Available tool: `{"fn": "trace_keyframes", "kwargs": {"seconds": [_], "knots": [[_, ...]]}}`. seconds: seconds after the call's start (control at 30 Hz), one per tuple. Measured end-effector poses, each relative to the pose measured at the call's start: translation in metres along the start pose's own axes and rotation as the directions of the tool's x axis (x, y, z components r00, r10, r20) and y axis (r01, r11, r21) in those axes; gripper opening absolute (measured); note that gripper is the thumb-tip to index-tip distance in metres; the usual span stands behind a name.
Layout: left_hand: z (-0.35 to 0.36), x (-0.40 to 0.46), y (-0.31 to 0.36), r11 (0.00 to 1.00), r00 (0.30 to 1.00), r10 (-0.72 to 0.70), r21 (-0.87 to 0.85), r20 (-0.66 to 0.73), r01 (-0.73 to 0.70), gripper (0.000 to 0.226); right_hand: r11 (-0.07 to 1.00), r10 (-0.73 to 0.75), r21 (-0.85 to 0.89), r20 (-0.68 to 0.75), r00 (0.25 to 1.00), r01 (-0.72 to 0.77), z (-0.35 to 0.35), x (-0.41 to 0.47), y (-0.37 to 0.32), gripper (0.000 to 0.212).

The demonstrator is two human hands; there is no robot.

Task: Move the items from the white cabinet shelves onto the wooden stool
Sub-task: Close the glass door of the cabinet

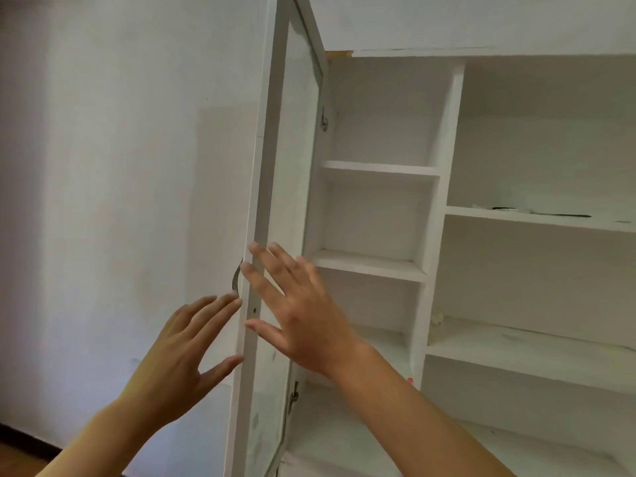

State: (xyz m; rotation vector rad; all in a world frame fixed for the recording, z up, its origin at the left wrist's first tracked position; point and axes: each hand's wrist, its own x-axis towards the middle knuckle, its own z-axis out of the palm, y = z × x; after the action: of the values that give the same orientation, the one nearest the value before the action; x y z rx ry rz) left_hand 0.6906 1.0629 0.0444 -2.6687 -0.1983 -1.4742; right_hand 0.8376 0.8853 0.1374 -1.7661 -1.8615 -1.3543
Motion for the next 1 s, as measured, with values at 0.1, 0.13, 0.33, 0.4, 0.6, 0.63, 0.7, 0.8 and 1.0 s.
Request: {"fn": "trace_keyframes", "kwargs": {"seconds": [0.1,0.13,0.33,0.4,0.6,0.63,0.7,0.8,1.0], "knots": [[0.018,0.008,-0.010,0.994,0.994,0.107,-0.002,-0.030,-0.107,0.082,0.998,-0.049,-0.047,0.019,0.999,0.050,0.013,0.012,0.013,0.074],[0.023,0.010,-0.015,0.991,0.991,0.133,0.005,-0.032,-0.133,0.082,0.997,-0.050,-0.054,0.025,0.998,0.051,0.017,0.014,0.018,0.073],[0.050,0.014,-0.052,0.973,0.973,0.227,0.036,-0.030,-0.226,0.082,0.991,-0.075,-0.107,0.050,0.996,0.080,0.045,0.026,0.040,0.072],[0.055,0.018,-0.061,0.962,0.962,0.271,0.047,-0.043,-0.269,0.083,0.989,-0.086,-0.114,0.044,0.995,0.091,0.053,0.030,0.043,0.071],[0.075,0.025,-0.081,0.940,0.935,0.339,-0.002,-0.107,-0.341,0.084,0.989,-0.120,-0.092,-0.025,0.993,0.117,0.065,0.033,0.050,0.064],[0.079,0.026,-0.081,0.934,0.928,0.351,-0.021,-0.123,-0.356,0.084,0.989,-0.123,-0.091,-0.036,0.992,0.119,0.065,0.032,0.052,0.064],[0.087,0.028,-0.078,0.924,0.918,0.369,-0.048,-0.142,-0.379,0.084,0.989,-0.126,-0.090,-0.052,0.991,0.121,0.062,0.029,0.056,0.063],[0.096,0.034,-0.067,0.904,0.901,0.398,-0.091,-0.170,-0.417,0.086,0.990,-0.106,-0.103,-0.053,0.993,0.100,0.052,0.018,0.061,0.063],[0.116,0.052,-0.030,0.861,0.857,0.449,-0.137,-0.253,-0.491,0.087,0.988,-0.041,-0.152,-0.017,0.999,0.038,0.027,-0.018,0.078,0.063]]}}
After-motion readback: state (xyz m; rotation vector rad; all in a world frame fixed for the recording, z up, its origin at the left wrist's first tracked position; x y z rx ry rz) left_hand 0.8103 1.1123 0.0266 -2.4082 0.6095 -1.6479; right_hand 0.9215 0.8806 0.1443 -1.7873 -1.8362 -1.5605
